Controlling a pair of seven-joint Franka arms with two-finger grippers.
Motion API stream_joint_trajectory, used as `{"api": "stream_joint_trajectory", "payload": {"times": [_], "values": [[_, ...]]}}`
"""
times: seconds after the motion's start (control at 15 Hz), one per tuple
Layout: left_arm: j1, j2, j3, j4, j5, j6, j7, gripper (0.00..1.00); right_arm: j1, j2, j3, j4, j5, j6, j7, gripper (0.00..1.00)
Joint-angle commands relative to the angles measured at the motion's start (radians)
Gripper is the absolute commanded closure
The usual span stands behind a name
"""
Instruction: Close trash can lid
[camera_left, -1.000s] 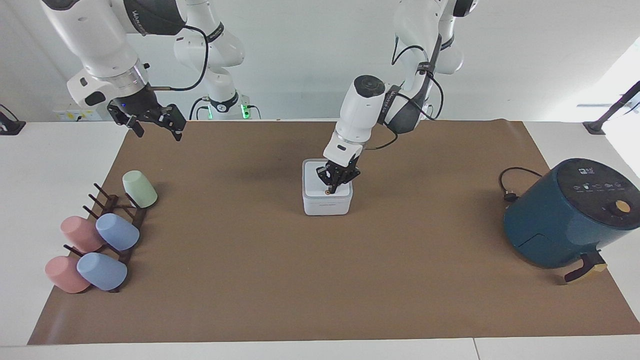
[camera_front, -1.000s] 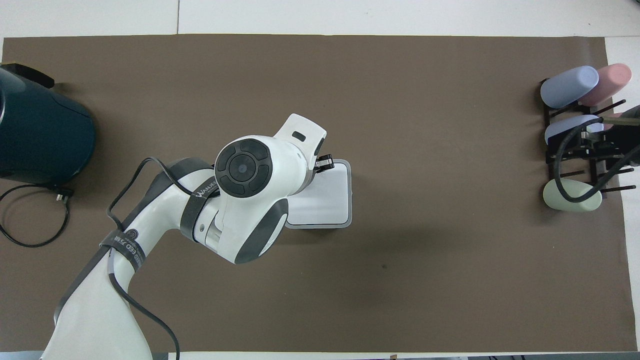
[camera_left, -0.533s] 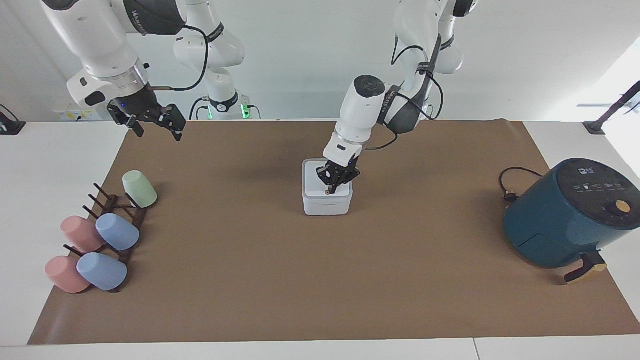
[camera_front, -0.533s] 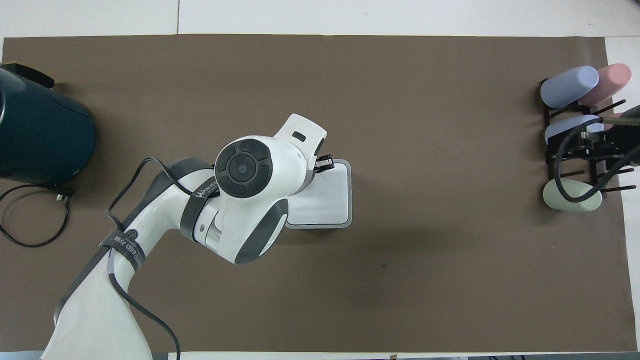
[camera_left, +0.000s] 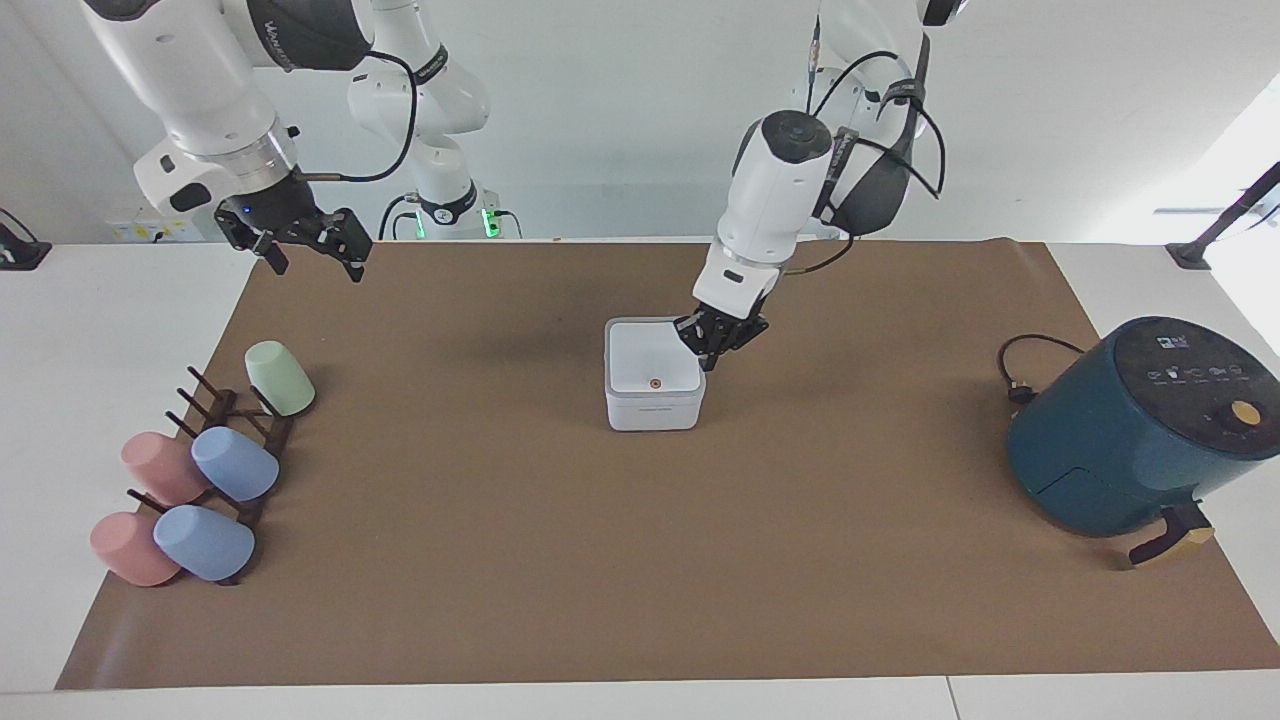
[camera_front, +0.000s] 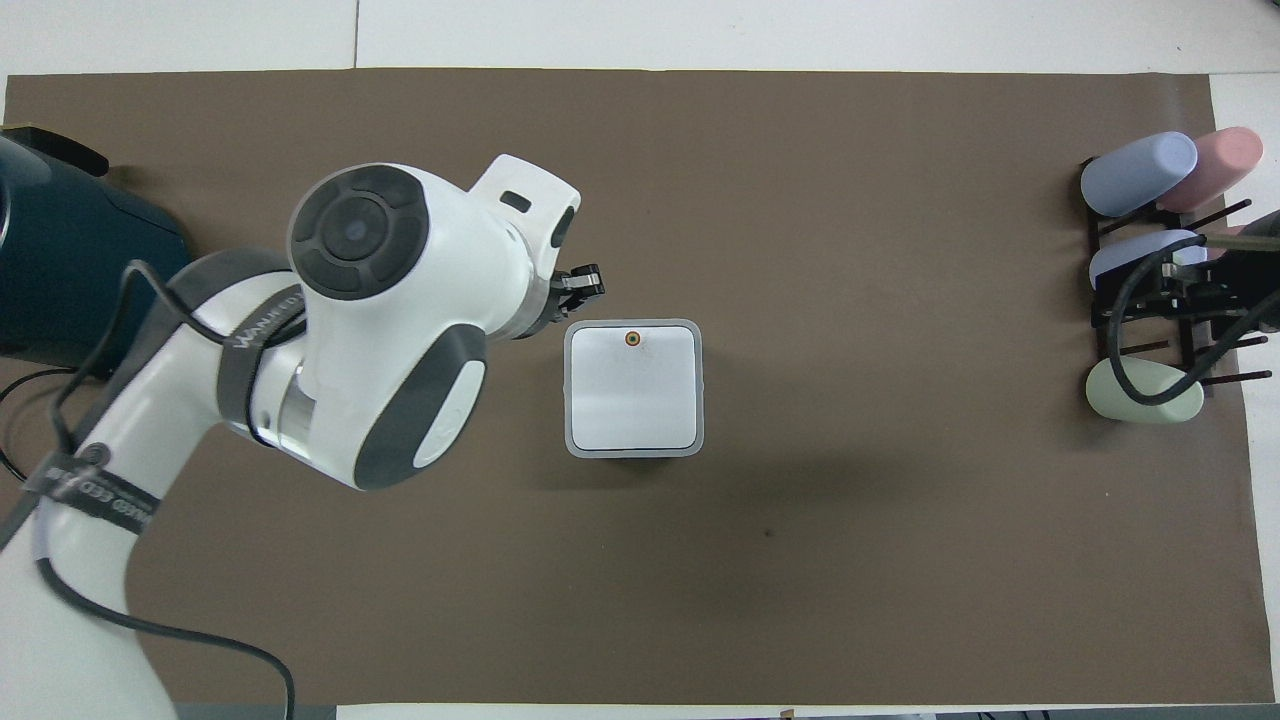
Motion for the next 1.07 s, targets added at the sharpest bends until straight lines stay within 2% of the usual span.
{"api": "stream_joint_trajectory", "payload": {"times": [0.0, 0.13, 0.2, 0.27, 0.53, 0.73, 0.87, 1.0], "values": [[0.129, -0.087, -0.003, -0.006, 0.007, -0.128, 0.168, 1.00, -0.005, -0.014, -0.001, -0.012, 0.005, -0.003, -0.021, 0.00], [0.232, -0.130, -0.003, -0.005, 0.008, -0.214, 0.335, 1.00, -0.005, -0.014, -0.001, -0.012, 0.003, -0.003, -0.021, 0.00], [0.278, -0.140, -0.003, -0.005, 0.008, -0.242, 0.414, 0.69, -0.005, -0.013, -0.001, -0.012, 0.005, -0.003, -0.021, 0.00], [0.317, -0.149, -0.001, -0.005, 0.008, -0.263, 0.471, 0.01, -0.005, -0.014, -0.001, -0.012, 0.003, -0.003, -0.021, 0.00], [0.423, -0.171, -0.001, 0.027, 0.057, -0.345, 0.649, 0.00, -0.005, -0.013, -0.001, -0.012, 0.005, -0.003, -0.021, 0.00], [0.432, -0.167, 0.000, 0.082, 0.093, -0.409, 0.661, 0.00, -0.005, -0.013, -0.001, -0.012, 0.003, -0.003, -0.021, 0.00], [0.437, -0.164, 0.000, 0.131, 0.094, -0.503, 0.660, 0.00, -0.005, -0.014, -0.001, -0.012, 0.005, -0.003, -0.021, 0.00], [0.440, -0.171, 0.002, 0.139, 0.091, -0.570, 0.660, 0.00, -0.005, -0.014, -0.001, -0.012, 0.005, -0.003, -0.021, 0.00]]}}
